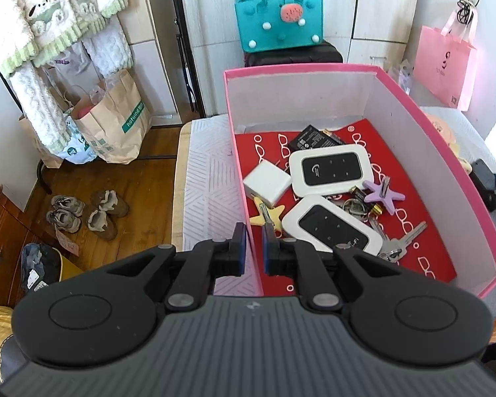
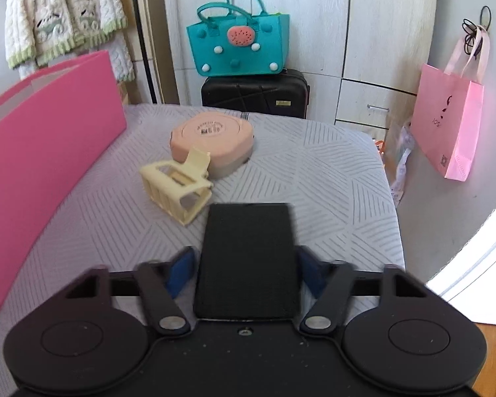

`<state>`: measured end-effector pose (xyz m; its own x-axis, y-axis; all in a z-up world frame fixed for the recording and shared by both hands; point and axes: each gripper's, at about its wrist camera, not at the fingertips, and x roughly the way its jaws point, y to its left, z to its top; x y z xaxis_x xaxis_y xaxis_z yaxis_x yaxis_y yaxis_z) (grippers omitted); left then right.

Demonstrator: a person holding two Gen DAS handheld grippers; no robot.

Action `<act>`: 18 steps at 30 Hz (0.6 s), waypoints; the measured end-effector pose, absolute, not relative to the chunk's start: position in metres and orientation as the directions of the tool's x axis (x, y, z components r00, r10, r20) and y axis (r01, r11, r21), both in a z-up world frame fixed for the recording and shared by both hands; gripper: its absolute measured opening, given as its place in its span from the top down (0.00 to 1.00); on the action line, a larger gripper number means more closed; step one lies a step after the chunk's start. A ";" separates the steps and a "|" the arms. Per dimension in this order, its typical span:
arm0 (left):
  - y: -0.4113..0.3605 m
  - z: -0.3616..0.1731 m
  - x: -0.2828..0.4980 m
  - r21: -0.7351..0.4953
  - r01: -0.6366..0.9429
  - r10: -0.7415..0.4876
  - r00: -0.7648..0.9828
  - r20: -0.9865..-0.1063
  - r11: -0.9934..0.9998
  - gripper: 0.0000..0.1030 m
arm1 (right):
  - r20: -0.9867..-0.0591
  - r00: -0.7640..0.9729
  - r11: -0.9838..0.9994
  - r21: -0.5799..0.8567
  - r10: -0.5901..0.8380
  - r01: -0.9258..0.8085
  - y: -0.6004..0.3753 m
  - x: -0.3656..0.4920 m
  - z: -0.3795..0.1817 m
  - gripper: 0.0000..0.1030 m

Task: Organize rigid objects
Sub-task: 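Carry the black power bank into the pink box and release it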

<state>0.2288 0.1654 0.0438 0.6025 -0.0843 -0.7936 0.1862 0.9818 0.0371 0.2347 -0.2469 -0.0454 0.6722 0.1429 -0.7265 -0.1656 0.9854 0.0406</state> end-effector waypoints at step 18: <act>0.168 0.046 0.233 0.049 0.186 -0.072 0.590 -0.804 0.981 0.94 | -0.586 0.774 0.961 0.027 0.239 -0.275 -0.220 0.209 0.029 0.35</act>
<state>0.2335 0.1681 0.0456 0.5901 -0.0715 -0.8041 0.1857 0.9814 0.0490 0.2091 -0.2198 0.0287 0.7741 0.2386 -0.5863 -0.2754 0.9609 0.0274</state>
